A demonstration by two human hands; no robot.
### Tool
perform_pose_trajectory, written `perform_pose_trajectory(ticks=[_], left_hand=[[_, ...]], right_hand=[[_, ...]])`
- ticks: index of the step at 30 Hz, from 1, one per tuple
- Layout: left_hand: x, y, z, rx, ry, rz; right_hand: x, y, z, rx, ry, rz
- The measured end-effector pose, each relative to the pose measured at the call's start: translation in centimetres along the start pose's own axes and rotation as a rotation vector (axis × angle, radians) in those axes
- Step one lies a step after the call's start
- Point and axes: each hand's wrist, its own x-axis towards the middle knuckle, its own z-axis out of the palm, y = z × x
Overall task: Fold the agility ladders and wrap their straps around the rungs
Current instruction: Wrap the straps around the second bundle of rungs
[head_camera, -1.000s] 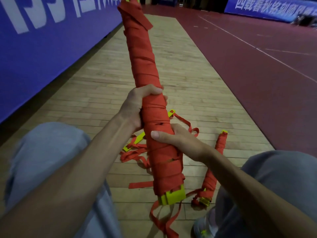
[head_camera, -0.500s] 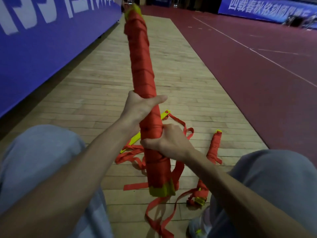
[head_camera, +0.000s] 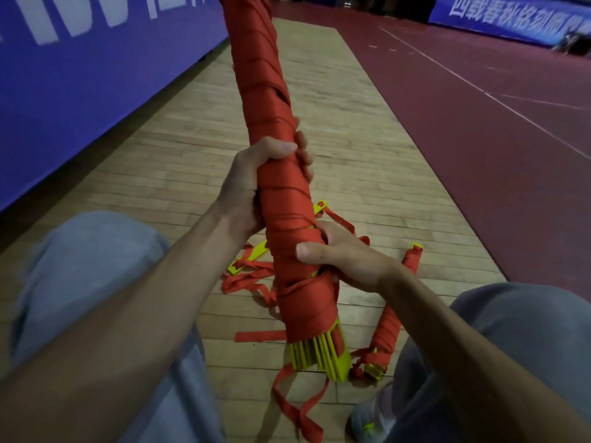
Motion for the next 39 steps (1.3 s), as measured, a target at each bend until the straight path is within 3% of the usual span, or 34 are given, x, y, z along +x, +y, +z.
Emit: perform_pose_trajectory(ticks=[3, 5, 7, 11, 15, 18, 22, 25, 30, 35, 37, 39], left_hand=[[0.1, 0.0, 0.4, 0.004, -0.065, 0.024], [0.3, 0.2, 0.7, 0.124, -0.009, 0.009], [0.6, 0.4, 1.1, 0.336, 0.166, -0.013], [1.2, -0.5, 0.5, 0.828, 0.583, 0.160], [0.8, -1.3, 0.0, 0.789, 0.724, 0.170], [0.4, -0.8, 0.0, 0.749, 0.801, 0.156], [0.1, 0.5, 0.7, 0.559, 0.720, 0.028], [0.0, 0.5, 0.9, 0.407, 0.543, -0.047], [0.0, -0.1, 0.7, 0.134, 0.232, 0.024], [0.4, 0.3, 0.2, -0.027, -0.051, 0.043], [0.6, 0.8, 0.5, 0.075, -0.004, 0.048], [0.8, 1.0, 1.3, 0.259, 0.175, 0.049]], right_hand=[[0.1, -0.4, 0.5, 0.013, 0.080, -0.065], [0.3, -0.7, 0.5, -0.066, 0.160, -0.090], [0.5, -0.9, 0.2, -0.180, 0.265, -0.094], [1.3, -0.4, 0.0, -0.648, 0.492, -0.058], [1.7, 0.9, 0.9, -0.853, 0.428, -0.037], [1.2, 0.4, 0.8, -0.827, 0.383, -0.099], [0.8, -0.4, 0.5, -0.624, 0.329, -0.152], [0.6, -1.1, -0.3, -0.412, 0.141, -0.079], [0.6, -0.9, -0.9, -0.097, -0.088, 0.038], [0.2, -1.8, -0.5, -0.100, 0.007, -0.040], [0.2, -2.3, -0.6, -0.185, 0.101, -0.082], [0.6, -2.0, -0.7, -0.352, 0.256, -0.111]])
